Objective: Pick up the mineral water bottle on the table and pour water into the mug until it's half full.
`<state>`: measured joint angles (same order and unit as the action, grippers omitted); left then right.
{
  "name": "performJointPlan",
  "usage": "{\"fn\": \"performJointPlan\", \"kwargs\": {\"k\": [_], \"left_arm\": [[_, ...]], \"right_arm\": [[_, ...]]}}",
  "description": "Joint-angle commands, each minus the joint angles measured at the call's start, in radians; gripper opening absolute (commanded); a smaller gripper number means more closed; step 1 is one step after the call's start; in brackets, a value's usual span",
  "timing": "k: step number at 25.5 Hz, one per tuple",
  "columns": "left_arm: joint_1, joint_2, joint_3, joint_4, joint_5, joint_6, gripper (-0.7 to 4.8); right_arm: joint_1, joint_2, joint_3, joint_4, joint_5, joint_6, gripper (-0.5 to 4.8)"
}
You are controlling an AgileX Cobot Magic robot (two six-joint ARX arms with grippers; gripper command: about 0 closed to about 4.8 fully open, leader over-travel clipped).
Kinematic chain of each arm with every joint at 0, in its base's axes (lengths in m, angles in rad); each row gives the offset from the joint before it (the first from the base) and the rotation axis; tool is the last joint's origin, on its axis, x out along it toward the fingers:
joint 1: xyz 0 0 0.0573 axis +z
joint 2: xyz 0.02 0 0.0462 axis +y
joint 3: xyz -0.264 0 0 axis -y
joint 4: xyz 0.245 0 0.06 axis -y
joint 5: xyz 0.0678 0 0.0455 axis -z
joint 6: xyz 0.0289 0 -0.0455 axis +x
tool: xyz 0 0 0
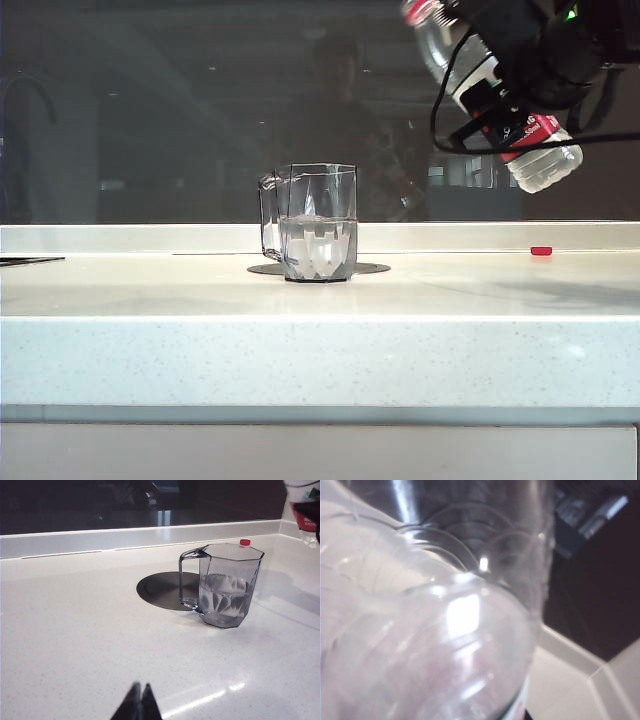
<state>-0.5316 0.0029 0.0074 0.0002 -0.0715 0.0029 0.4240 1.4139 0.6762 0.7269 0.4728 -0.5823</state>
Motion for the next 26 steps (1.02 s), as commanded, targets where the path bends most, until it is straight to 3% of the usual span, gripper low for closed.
{"fn": "performJointPlan", "kwargs": {"k": [1,7,9,14,16,26], "left_arm": [[0.0,0.001,0.003,0.008,0.001,-0.003,-0.04],[0.0,0.001,0.003,0.008,0.001,-0.003,-0.04],[0.0,0.001,0.003,0.008,0.002,-0.003,-0.04],[0.0,0.001,0.003,0.008,0.005,-0.003,-0.04],[0.0,0.001,0.003,0.008,0.005,-0.003,-0.04],[0.0,0.001,0.003,0.008,0.005,-0.003,-0.04]], "right_arm": [[-0.002,-0.023,-0.049,0.072,0.028,0.17,2.01],[-0.035,-0.035,-0.238,0.306,0.024,0.463,2.01],[-0.078,-0.034,-0.366,0.522,0.016,0.586,2.01],[-0.162,-0.016,-0.416,0.621,-0.14,0.616,2.01],[-0.217,0.033,-0.415,0.672,-0.251,0.667,2.02],[-0.238,0.174,-0.369,0.677,-0.296,0.685,2.02]]}}
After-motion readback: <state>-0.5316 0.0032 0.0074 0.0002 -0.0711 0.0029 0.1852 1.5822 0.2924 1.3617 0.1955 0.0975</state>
